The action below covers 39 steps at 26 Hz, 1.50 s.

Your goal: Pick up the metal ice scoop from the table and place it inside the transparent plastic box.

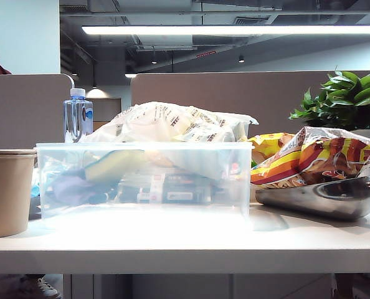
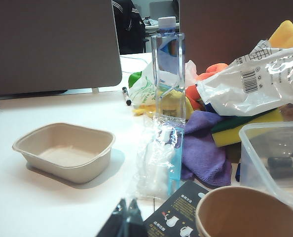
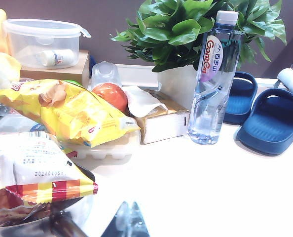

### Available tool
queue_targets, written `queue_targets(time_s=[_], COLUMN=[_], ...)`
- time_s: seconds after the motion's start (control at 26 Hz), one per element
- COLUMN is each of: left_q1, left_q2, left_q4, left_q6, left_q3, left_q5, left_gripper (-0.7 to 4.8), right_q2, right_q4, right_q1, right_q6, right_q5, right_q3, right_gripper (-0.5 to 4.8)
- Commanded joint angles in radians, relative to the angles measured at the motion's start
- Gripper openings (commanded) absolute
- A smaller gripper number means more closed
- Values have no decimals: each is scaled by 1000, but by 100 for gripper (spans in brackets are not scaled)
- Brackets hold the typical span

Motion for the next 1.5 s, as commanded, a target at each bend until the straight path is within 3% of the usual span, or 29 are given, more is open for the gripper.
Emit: queue_targets(time_s=[0.04, 0.69, 0.92, 1.15, 1.5], left_q1=[-1, -28, -152, -337, -573], left_q2=[2, 2, 2, 2, 3], left_q4=[10, 9, 9, 9, 9], left_q6=[5, 5, 5, 5, 5], left_q3=[2, 0, 0, 0, 0], left_q5=[3, 2, 2, 3, 3], left_gripper=[-5, -5, -5, -5, -5], right_q2=[0, 0, 0, 0, 0], right_q4=[17, 17, 17, 18, 17], right_q1=[1, 1, 1, 1, 2], right_q6=[1, 1, 1, 16, 188], right_q5=[-2, -2, -2, -3, -102], right_q3=[1, 1, 1, 1, 1], right_gripper=[0, 0, 0, 0, 0])
